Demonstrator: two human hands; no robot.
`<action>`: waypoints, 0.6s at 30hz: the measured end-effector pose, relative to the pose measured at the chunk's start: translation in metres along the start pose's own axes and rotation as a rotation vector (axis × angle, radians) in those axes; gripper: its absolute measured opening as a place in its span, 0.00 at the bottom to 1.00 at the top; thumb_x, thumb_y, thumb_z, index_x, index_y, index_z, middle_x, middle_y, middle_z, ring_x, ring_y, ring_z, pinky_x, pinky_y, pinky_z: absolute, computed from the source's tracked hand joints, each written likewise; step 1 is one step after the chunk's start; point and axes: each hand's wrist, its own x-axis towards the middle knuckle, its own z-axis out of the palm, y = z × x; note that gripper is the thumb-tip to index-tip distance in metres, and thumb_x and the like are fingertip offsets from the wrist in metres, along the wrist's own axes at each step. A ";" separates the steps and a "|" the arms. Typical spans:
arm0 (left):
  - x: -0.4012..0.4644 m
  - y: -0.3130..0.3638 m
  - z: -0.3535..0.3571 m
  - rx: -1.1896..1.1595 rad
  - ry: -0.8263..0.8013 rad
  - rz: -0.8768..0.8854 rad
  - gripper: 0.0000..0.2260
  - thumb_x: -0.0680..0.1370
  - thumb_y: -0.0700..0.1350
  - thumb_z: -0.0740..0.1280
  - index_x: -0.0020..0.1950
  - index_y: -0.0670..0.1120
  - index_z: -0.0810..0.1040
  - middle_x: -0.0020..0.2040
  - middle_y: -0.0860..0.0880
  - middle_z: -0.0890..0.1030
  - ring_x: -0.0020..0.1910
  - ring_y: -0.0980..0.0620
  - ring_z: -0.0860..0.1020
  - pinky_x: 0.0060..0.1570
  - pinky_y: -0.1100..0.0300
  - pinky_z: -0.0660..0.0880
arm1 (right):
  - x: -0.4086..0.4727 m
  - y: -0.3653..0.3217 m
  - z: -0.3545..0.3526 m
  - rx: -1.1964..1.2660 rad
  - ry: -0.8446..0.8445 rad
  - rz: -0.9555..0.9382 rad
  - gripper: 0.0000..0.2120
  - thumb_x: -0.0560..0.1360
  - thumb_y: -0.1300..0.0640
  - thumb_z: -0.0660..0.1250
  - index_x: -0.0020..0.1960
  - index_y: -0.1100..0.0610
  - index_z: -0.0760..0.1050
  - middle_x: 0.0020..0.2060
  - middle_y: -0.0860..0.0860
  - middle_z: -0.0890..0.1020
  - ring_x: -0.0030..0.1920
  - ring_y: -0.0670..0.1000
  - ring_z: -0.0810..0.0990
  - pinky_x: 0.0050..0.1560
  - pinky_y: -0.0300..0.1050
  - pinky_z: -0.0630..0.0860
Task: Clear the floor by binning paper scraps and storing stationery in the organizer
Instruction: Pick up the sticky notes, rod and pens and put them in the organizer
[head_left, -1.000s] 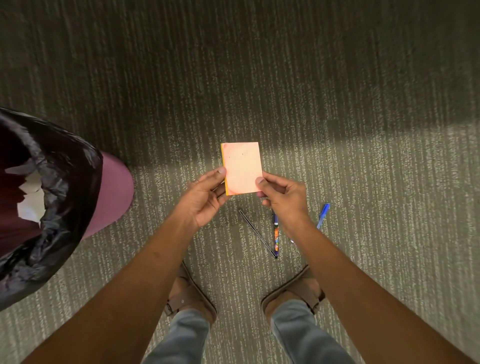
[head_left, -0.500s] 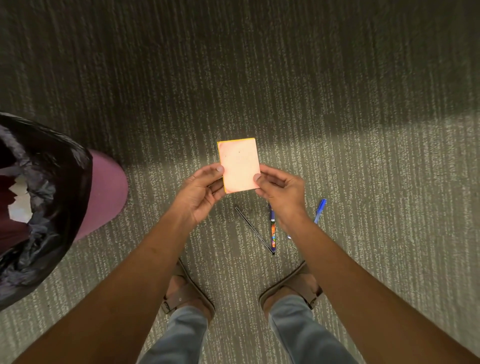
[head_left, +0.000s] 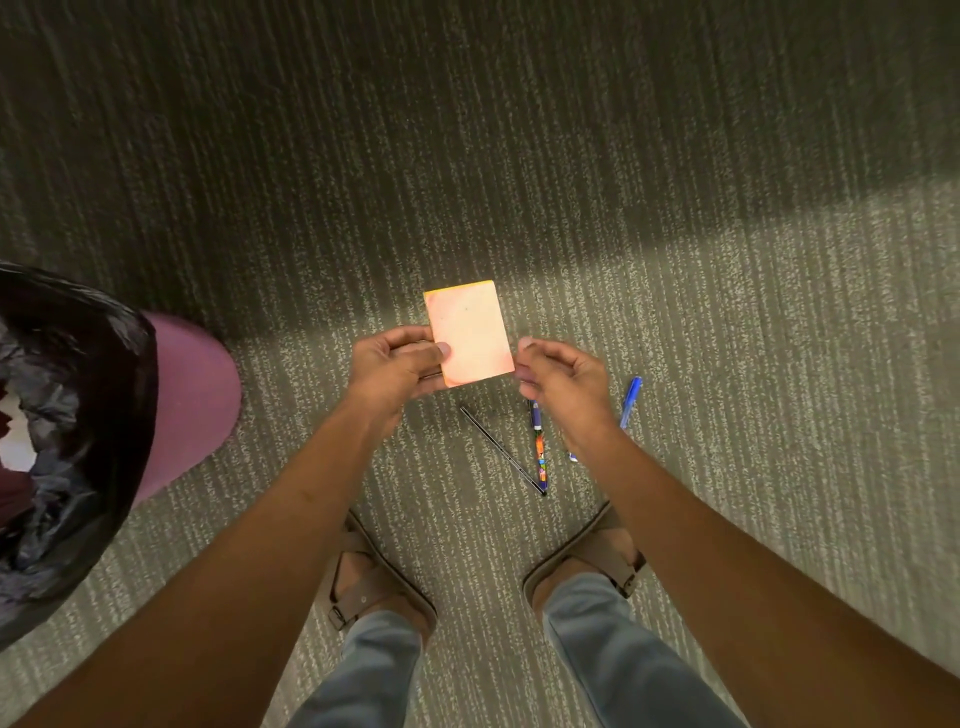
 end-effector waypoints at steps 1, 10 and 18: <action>0.002 -0.001 -0.003 0.010 0.010 0.004 0.09 0.71 0.32 0.72 0.50 0.40 0.79 0.49 0.42 0.83 0.45 0.46 0.84 0.35 0.59 0.81 | 0.000 0.004 -0.004 -0.009 0.021 0.017 0.08 0.72 0.56 0.73 0.51 0.56 0.82 0.46 0.53 0.86 0.47 0.51 0.85 0.48 0.45 0.82; 0.019 -0.026 -0.038 0.073 0.101 0.010 0.08 0.71 0.32 0.72 0.45 0.42 0.78 0.44 0.43 0.82 0.39 0.47 0.81 0.30 0.61 0.80 | 0.006 0.088 0.006 -0.735 0.160 -0.166 0.05 0.66 0.58 0.73 0.41 0.52 0.80 0.32 0.49 0.82 0.36 0.51 0.82 0.46 0.49 0.82; 0.029 -0.042 -0.055 0.092 0.073 0.011 0.08 0.71 0.34 0.72 0.46 0.43 0.79 0.47 0.42 0.83 0.44 0.45 0.82 0.43 0.53 0.82 | 0.013 0.111 0.024 -1.337 0.042 -0.261 0.05 0.74 0.59 0.70 0.49 0.53 0.78 0.42 0.54 0.82 0.44 0.57 0.82 0.42 0.45 0.78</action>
